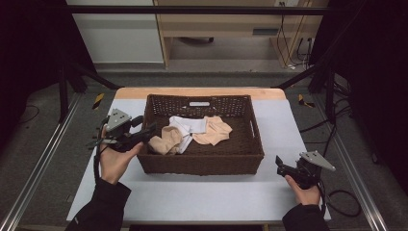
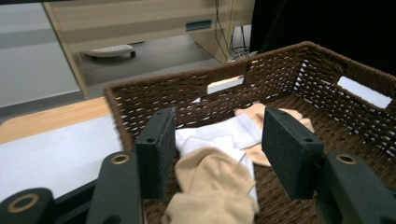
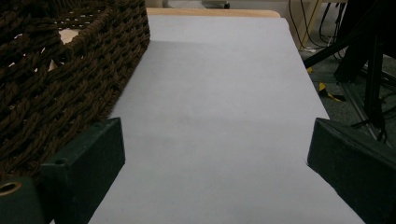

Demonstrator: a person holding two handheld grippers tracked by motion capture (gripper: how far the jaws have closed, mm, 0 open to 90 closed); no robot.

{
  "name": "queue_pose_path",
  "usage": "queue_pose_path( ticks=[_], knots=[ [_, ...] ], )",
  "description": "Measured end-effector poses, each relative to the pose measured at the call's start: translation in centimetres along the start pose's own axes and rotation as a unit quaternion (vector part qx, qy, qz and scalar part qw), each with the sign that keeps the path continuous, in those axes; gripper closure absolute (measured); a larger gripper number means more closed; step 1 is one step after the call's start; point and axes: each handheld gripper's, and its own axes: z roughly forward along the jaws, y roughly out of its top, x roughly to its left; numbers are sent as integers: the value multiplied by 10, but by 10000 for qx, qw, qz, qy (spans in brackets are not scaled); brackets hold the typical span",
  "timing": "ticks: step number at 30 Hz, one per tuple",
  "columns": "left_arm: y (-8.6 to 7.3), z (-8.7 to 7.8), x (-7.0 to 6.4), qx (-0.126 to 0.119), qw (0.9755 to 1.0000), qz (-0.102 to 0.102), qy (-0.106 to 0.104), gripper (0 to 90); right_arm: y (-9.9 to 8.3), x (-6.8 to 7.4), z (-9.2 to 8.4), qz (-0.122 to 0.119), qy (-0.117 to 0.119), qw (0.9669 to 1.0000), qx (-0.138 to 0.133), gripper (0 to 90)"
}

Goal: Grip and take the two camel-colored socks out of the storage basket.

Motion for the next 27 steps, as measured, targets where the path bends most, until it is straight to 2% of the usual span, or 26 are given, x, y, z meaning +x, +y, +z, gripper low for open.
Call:
queue_pose_path(
  ticks=[8, 11, 12, 16, 19, 23, 27],
  knots=[
    [8, 38, -12, 151, 9998, 123, -38, 438, 0, 0, 1, -62, -86, 9999, -16, 44],
    [7, 46, -13, 178, 9997, 146, -22, 428, 0, 0, 1, -69, -99, 9999, -37, 44],
    [5, 55, -13, 212, 9996, 160, 29, 422, 0, 0, 2, -65, -117, 9999, -36, 44],
    [2, 69, -15, 224, 9993, 240, 157, 405, 0, 0, 3, -101, -133, 9998, -50, 44],
    [1, 77, -14, 311, 9988, 277, 252, 399, -1, 1, 3, -138, -154, 9998, -54, 44],
    [-1, 85, -10, 251, 9993, 141, 242, 393, -1, 1, 4, -124, -175, 9998, -50, 44],
    [-3, 92, -8, 384, 9987, 165, 280, 385, -1, 2, 5, -161, -182, 9997, -36, 44]
  ],
)
